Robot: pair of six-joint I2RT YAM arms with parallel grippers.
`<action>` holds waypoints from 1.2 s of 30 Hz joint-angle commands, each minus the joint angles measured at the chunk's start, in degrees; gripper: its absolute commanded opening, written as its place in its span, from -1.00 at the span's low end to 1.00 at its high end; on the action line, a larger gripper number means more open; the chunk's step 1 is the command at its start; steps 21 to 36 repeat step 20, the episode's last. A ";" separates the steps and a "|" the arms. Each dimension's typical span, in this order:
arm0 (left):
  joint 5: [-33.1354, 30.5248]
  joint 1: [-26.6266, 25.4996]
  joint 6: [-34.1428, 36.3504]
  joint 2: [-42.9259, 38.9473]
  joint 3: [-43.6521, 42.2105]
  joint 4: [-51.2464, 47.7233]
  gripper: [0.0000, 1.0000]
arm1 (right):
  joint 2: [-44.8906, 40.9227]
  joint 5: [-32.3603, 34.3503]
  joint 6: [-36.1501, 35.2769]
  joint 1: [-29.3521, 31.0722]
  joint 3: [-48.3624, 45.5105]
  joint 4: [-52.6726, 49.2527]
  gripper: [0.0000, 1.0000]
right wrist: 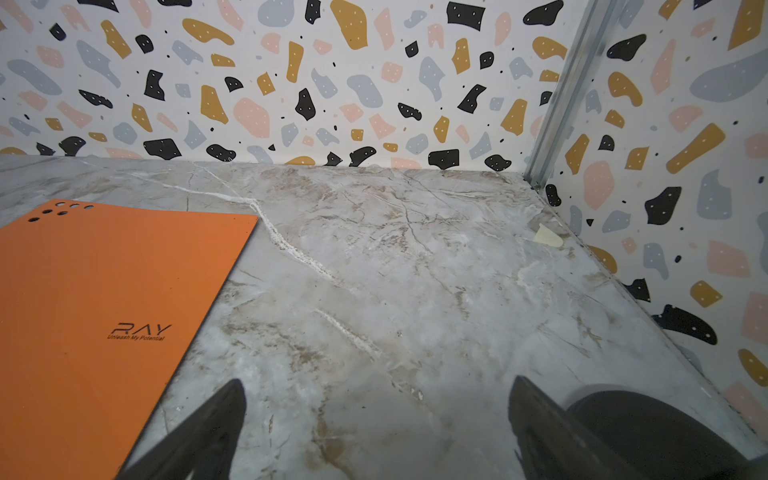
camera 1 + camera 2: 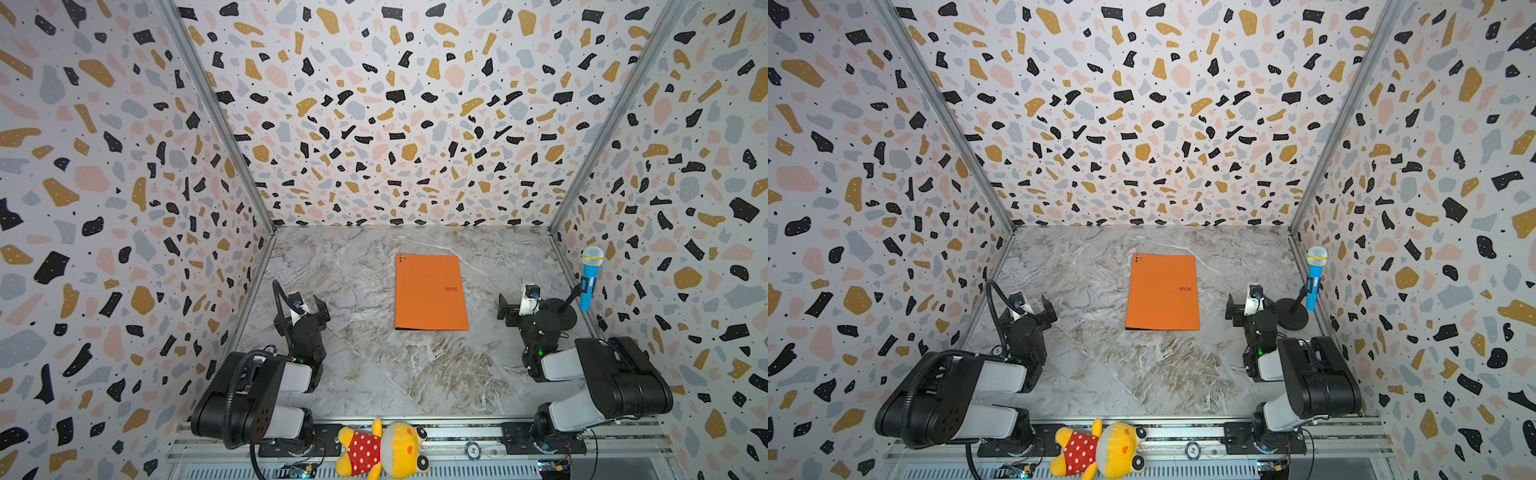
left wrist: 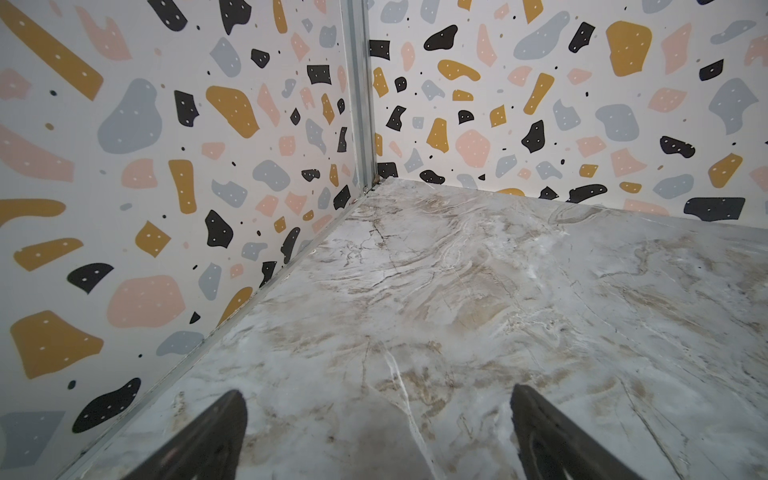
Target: Put the files into the folder
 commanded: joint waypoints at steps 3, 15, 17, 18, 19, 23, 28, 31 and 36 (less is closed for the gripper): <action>-0.12 0.32 0.51 0.00 0.85 3.34 0.99 | -0.64 0.88 -0.76 0.18 0.70 0.43 0.98; 0.08 0.32 0.55 -0.60 0.31 3.80 0.99 | -0.39 2.03 -0.91 0.65 0.90 0.48 0.98; 0.02 0.36 0.64 -0.57 0.33 3.80 0.99 | -0.52 1.92 -0.91 0.64 0.98 0.15 0.98; 0.03 0.32 0.64 -0.59 0.31 3.85 0.99 | -0.49 1.98 -0.91 0.65 0.84 0.34 0.98; 0.07 0.32 0.60 -0.60 0.32 3.86 0.99 | -0.52 1.93 -0.91 0.66 0.83 0.36 0.98; 0.08 0.37 0.63 -0.59 0.34 3.86 0.99 | -0.55 1.95 -0.91 0.65 0.84 0.33 0.98; 0.08 0.37 0.63 -0.59 0.34 3.86 0.99 | -0.55 1.95 -0.91 0.65 0.84 0.33 0.98; 0.08 0.37 0.63 -0.59 0.34 3.86 0.99 | -0.55 1.95 -0.91 0.65 0.84 0.33 0.98; 0.08 0.37 0.63 -0.59 0.34 3.86 0.99 | -0.55 1.95 -0.91 0.65 0.84 0.33 0.98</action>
